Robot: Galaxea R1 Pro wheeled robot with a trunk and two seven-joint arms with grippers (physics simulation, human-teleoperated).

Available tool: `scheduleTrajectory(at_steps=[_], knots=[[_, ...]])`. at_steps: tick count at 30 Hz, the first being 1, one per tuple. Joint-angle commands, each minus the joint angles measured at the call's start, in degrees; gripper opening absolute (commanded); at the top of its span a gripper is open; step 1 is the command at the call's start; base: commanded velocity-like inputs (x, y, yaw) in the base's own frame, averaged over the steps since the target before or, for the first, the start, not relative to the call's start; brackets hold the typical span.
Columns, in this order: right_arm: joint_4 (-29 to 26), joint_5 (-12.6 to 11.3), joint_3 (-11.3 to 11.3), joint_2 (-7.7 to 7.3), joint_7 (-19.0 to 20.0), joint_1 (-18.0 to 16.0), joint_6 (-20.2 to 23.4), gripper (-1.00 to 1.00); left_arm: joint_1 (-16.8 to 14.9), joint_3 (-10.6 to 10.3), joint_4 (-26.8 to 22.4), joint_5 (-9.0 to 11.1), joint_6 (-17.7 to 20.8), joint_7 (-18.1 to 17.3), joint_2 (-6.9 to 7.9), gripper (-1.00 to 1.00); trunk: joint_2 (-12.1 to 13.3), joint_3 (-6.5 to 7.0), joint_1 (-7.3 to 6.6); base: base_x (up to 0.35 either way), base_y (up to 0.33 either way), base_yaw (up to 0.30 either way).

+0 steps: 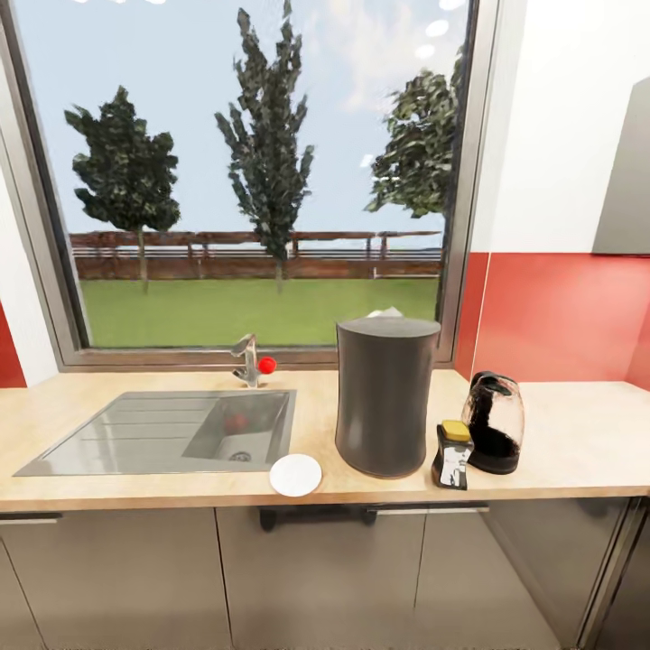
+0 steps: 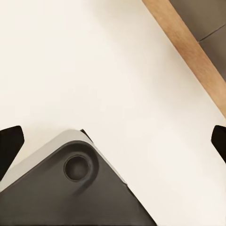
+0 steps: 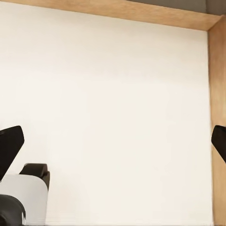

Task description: Set up a coffee station on the kitchen countertop: keep the coffee maker on the countertop, move the bottle of coffee from the kitchen shelf to the counter next to the coffee maker, place a paper coffee filter on top of the coffee maker, put the saucer next to the coffee maker with the coffee cup on the saucer, and place the electric kettle next to the coffee maker.

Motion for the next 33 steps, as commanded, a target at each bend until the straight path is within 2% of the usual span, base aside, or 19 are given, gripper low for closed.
scheduleTrajectory(at_steps=[1, 8, 12, 14, 21, 22, 23, 25, 26, 28, 29, 33], knots=[[0.2, 0.4, -0.5, -0.1, 0.2, -0.1, -0.3, 1.0, 0.0, 0.3, -0.1, 0.4, 0.2, -0.6, -0.04, 1.0, 0.4, 0.02, -0.22, 0.0, 0.0, 0.0], [0.2, 0.4, -0.5, -0.05, 0.2, 0.8, -0.3, 1.0, 0.0, 0.4, -0.1, 0.5, 0.2, -0.5, 0.03, 1.0, 3.2, 0.63, -1.75, 0.0, 0.0, 0.0], [0.2, 0.4, -0.5, -0.07, 0.2, 1.1, -0.4, 1.0, 0.0, 0.7, -0.1, 1.7, 0.3, -0.5, 0.12, 1.0, 4.8, 0.98, -2.63, 0.0, 0.0, 0.0], [0.2, 0.4, -0.5, -0.06, 0.2, 1.1, -0.4, 1.0, 0.0, 0.8, -0.1, 2.4, 0.4, -0.5, 0.22, 1.0, 5.6, 1.15, -3.07, 0.0, 0.0, 0.0], [0.2, 0.4, -0.4, 0.42, 0.2, 1.1, -0.4, 1.0, 0.0, 0.9, -0.2, 7.1, 0.2, -0.5, 0.53, 1.0, 8.4, 1.76, -4.61, 0.0, 0.0, 0.0], [0.2, 0.4, -0.4, 0.49, 0.2, 1.1, -0.3, 1.0, 0.0, 1.5, -0.2, 9.6, 0.0, -0.5, 0.57, 1.0, 8.8, 1.85, -4.83, 0.0, 0.0, 0.0], [0.2, 0.4, -0.4, 0.49, 0.2, 1.1, -0.3, 1.0, 0.0, 1.9, -0.2, 10.2, 0.1, -0.6, 0.59, 1.0, 9.2, 1.94, -5.05, 0.0, 0.0, 0.0], [0.2, 0.4, -0.4, 0.59, 0.2, 1.1, -0.3, 1.0, 0.0, 4.4, -0.2, 14.3, 0.4, -1.4, 0.65, 1.0, 10.0, 2.11, -5.49, 0.0, 0.0, 0.0], [0.2, 0.5, -0.4, 0.71, 0.2, 1.1, -0.3, 1.0, 0.0, 6.7, 0.0, 20.4, 1.0, -4.4, 0.88, 1.0, 10.4, 2.2, -5.71, 0.0, 0.0, 0.0], [0.2, 0.5, -0.4, 0.74, 0.2, 1.1, -0.3, 1.0, 0.0, 7.3, 1.5, 24.5, 2.4, -6.8, 1.46, 1.0, 11.2, 2.37, -6.15, 0.0, 0.0, 0.0], [0.2, 0.5, -0.4, 0.69, 0.2, 1.1, -0.3, 1.0, 0.0, 7.5, 4.1, 27.9, 4.6, -8.2, 2.47, 1.0, 11.6, 2.46, -6.37, 0.0, 0.0, 0.0], [0.2, 0.5, -0.4, 0.7, 0.2, 1.1, -0.3, 1.0, 0.0, 7.3, 5.5, 29.2, 5.4, -8.7, 3.12, 1.0, 13.2, 2.81, -7.24, 0.0, 0.0, 0.0]])
